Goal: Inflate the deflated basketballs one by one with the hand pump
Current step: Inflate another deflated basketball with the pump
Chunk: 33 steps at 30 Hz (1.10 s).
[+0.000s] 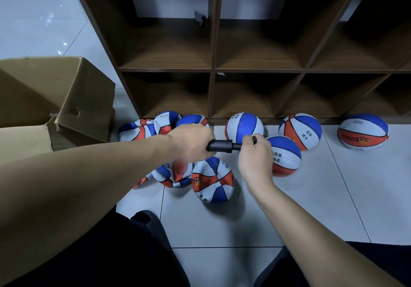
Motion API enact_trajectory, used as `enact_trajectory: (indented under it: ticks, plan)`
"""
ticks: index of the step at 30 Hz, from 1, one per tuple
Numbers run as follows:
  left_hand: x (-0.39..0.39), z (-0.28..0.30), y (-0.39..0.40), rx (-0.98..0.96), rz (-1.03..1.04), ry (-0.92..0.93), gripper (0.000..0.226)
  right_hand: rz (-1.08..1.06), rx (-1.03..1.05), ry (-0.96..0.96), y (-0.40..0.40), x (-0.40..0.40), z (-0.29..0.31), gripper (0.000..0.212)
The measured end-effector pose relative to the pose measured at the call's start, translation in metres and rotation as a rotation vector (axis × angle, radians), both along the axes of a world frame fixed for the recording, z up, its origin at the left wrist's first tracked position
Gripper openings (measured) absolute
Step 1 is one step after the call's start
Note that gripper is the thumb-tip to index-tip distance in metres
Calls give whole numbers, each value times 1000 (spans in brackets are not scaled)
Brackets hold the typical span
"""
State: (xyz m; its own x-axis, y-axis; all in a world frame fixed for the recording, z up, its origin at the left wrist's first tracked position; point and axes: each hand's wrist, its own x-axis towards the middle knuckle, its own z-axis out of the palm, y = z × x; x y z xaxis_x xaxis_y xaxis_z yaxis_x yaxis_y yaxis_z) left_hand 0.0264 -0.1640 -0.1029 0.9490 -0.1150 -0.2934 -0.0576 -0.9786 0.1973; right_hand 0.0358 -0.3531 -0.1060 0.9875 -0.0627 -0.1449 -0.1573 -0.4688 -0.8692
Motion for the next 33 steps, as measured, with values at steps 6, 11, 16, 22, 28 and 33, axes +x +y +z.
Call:
enact_trajectory:
  ticks: [6, 11, 16, 22, 28, 33]
  plan:
    - [3, 0, -10, 8, -44, -31, 26, 54, -17, 26, 6, -4, -2, 35]
    - [5, -1, -7, 23, -68, -5, 28, 60, 0, 59, 6, -2, -6, 35]
    - [8, 1, 5, -51, -55, 31, 27, 35, -1, 63, -4, 9, -2, 33]
    - [6, -3, 39, -60, 14, 107, 22, -176, 77, 108, -36, 31, 1, 33]
    - [7, -2, 31, -15, -4, 64, 23, -194, 97, 54, -29, 29, 3, 33]
    - [6, -1, 20, -3, -2, 27, 28, -112, 70, 28, -14, 18, 4, 29]
